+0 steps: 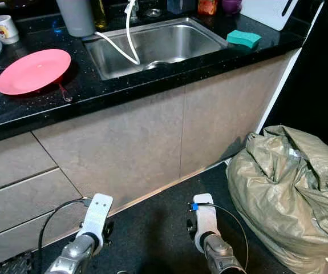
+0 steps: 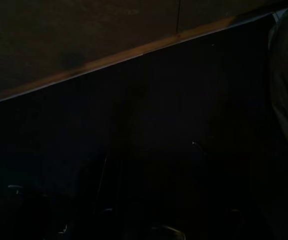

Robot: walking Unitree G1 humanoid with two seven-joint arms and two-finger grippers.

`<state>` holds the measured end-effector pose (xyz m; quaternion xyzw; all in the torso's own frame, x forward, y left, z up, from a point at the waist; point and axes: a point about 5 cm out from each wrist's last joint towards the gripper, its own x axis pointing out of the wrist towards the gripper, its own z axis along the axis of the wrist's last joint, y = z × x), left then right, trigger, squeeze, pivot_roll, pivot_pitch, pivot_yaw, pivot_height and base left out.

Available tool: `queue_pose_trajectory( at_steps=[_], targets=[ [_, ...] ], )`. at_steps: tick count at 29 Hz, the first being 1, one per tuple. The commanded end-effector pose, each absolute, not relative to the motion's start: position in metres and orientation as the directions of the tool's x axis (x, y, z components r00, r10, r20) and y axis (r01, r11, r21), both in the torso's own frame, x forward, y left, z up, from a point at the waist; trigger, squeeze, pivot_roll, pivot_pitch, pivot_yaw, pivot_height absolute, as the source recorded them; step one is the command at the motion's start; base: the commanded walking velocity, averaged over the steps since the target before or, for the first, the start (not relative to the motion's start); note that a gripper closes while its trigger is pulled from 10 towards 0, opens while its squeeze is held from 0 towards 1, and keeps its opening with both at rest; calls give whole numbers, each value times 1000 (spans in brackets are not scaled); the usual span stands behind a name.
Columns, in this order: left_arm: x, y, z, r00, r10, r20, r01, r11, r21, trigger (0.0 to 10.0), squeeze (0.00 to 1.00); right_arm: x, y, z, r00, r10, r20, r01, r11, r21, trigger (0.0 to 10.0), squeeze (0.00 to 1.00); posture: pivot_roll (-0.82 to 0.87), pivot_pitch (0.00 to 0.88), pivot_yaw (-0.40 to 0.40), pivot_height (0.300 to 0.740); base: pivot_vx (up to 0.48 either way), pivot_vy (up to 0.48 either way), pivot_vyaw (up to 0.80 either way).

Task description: Kitchen organization

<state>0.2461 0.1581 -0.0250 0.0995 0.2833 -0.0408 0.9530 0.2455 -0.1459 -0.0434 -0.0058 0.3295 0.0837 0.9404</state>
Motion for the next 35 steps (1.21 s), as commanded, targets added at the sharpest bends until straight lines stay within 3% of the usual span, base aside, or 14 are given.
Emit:
queue_pose_trajectory(
  at_steps=[1,9,35],
  targets=[
    [241,156,-31,822,-32,-569,148,976,159,10000,0,242,-146,-45,770,148,-621,-151,987,49,10000,0,7,83,13,740,0,0,0],
    [232,161,-43,768,22,-641,159,962,223,10000,0,242,-148,-46,767,147,-624,-159,987,37,10000,0,12,89,-8,740,0,0,0],
    [225,165,-46,777,22,-629,146,966,214,10000,0,245,-146,-44,770,150,-620,-160,986,41,10000,0,8,87,-4,740,0,0,0]
  ],
)
